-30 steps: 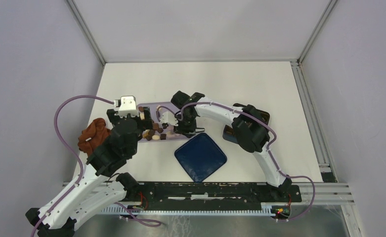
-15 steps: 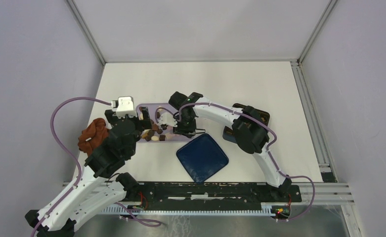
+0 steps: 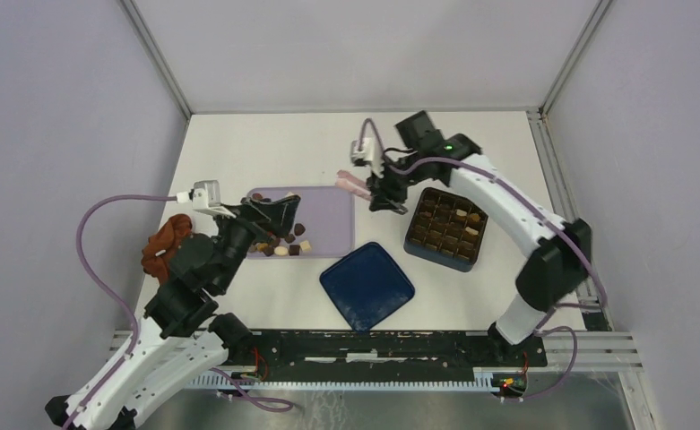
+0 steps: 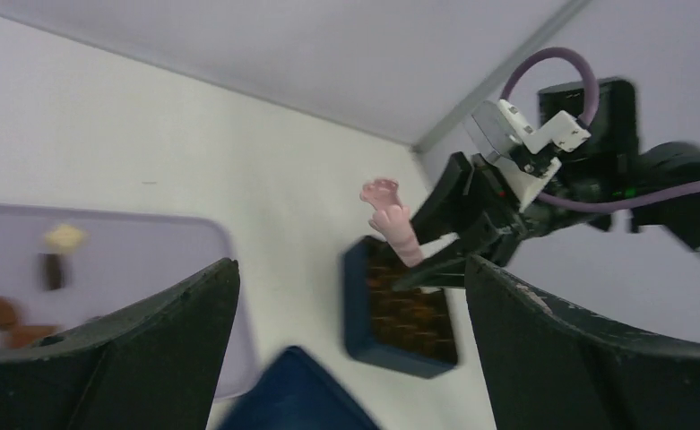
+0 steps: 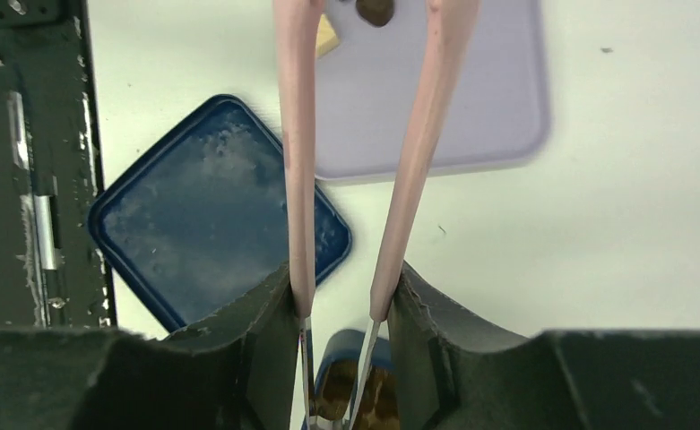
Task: Pack the chocolate
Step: Adjust the clamp.
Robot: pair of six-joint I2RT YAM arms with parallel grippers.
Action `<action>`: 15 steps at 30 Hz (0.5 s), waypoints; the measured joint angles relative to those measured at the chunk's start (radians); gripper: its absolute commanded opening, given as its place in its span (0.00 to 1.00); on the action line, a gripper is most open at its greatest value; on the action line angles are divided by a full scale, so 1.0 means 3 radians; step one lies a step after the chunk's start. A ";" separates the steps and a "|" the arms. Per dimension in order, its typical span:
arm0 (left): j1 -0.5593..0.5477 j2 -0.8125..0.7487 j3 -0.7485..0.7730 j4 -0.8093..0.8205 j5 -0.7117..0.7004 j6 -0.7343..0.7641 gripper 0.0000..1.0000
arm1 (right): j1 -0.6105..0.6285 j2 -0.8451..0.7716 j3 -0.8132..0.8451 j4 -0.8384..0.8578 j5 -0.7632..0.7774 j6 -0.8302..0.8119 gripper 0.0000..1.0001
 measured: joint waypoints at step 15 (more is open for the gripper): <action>-0.1410 0.1812 0.0117 0.1829 0.0014 -0.1066 1.00 | -0.1001 -0.1776 -0.1918 0.1359 -0.1160 0.0759 0.42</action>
